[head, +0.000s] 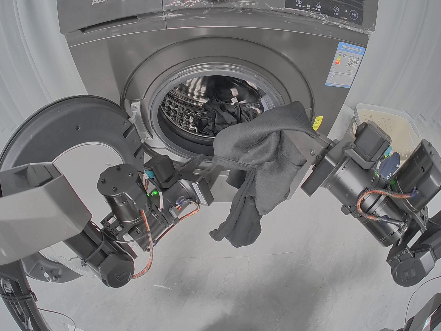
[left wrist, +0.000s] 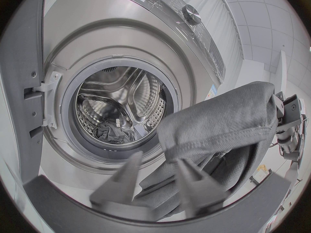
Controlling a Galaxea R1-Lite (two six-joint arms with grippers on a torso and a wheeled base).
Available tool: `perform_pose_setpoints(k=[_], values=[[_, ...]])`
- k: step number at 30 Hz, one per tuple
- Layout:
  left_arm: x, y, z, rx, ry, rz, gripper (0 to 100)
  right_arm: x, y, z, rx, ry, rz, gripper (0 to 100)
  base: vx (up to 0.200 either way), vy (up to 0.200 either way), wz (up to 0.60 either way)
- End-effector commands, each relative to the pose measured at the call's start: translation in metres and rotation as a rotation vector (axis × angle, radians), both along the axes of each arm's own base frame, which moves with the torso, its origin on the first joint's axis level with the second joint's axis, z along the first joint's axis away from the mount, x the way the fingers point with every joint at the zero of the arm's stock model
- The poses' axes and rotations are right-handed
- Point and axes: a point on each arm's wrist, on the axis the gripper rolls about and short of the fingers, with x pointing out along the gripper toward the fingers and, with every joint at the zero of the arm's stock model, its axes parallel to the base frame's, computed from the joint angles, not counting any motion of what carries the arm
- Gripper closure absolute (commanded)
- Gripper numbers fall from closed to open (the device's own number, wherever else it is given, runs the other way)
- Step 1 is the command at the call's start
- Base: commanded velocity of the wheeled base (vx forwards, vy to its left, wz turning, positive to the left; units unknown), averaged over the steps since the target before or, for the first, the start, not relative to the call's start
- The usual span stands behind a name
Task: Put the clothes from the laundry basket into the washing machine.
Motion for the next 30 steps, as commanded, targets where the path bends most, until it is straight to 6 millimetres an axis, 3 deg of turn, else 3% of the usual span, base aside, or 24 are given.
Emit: perform_pose_setpoints(k=[1, 9, 10, 19, 30], values=[[0.001, -0.001, 0.003, -0.007, -0.01, 0.002, 100, 0.0, 0.0, -0.001, -0.001, 0.003, 0.001, 100, 0.0, 0.0, 0.0], [-0.019, 0.012, 0.016, -0.013, -0.019, -0.006, 100, 0.0, 0.0, -0.001, -0.001, 0.001, 0.0, 100, 0.0, 0.0, 0.0], [-0.022, 0.013, 0.015, -0.009, -0.01, -0.011, 0, 0.0, 0.0, -0.001, 0.0, 0.002, 0.001, 100, 0.0, 0.0, 0.0], [-0.038, 0.017, 0.016, 0.001, 0.005, -0.036, 0, 0.0, 0.001, -0.001, 0.001, 0.0, 0.002, 100, 0.0, 0.0, 0.0], [-0.031, 0.01, 0.019, -0.015, -0.014, -0.038, 0, 0.0, 0.001, 0.0, 0.002, 0.0, 0.002, 100, 0.0, 0.0, 0.0]])
